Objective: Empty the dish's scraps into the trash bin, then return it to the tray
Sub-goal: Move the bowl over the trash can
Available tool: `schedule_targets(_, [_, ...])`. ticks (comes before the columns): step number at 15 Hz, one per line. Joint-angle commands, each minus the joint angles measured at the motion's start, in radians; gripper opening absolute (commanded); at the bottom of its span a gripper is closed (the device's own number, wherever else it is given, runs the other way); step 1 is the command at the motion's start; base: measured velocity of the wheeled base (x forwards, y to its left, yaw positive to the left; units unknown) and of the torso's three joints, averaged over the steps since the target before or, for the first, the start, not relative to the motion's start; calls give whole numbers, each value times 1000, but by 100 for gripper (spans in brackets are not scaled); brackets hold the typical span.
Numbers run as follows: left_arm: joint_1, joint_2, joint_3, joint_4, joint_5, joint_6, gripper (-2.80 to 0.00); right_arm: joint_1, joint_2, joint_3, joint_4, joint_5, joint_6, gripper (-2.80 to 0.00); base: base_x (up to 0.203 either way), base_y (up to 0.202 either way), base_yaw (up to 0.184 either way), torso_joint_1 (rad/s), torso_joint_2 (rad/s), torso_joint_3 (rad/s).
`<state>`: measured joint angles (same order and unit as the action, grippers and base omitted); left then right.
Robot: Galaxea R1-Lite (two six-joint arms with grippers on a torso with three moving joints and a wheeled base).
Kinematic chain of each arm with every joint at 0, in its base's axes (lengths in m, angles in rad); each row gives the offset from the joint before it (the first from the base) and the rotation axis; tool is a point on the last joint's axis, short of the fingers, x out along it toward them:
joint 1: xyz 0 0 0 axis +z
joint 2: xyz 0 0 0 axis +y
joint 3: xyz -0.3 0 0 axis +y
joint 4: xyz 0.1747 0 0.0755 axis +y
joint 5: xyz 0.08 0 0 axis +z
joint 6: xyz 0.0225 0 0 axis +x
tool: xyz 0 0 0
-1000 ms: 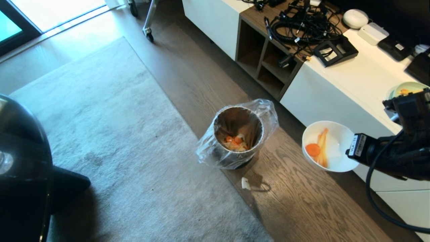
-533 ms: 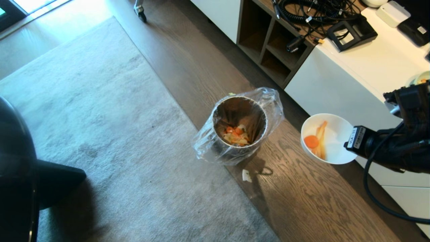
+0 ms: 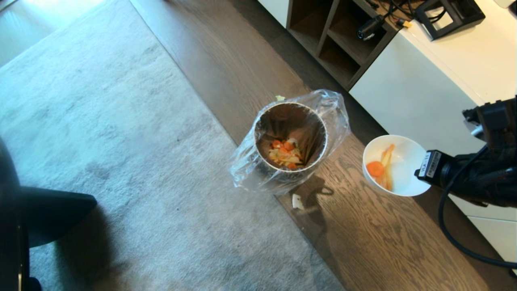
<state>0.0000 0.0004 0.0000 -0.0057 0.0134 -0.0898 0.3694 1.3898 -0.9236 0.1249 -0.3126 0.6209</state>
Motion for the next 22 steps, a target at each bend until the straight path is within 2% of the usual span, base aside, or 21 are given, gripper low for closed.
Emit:
schedule_targets(1, [0,0,0,0,0,-1,-280,0,-9,-5,2,-3,2,-280,0,0,0,2,4,-52])
schedule_targets(3, [0,0,0,0,0,-1,-280,-1,-4,-43,4,-3,-20,-280,0,0,0,0,0,0])
schedule_targets(9, [0,0,0,0,0,-1,-280,4,122,-266,3,-1,-183,-280,0,0,0,0,0,0])
schedule_targets(11, [0,0,0,0,0,-1,-280,41,174,-368,9,-2,-202,-280,0,0,0,0,0,0])
schedule_targets(14, [0,0,0,0,0,-2,-280,150,241,-479,13,-5,-236,-280,0,0,0,0,0,0])
schedule_targets(19, [0,0,0,0,0,-1,-280,293,275,-522,4,-15,-267,-280,0,0,0,0,0,0])
schedule_targets(22, [0,0,0,0,0,-1,-280,306,306,-519,-6,-65,-270,-280,0,0,0,0,0,0])
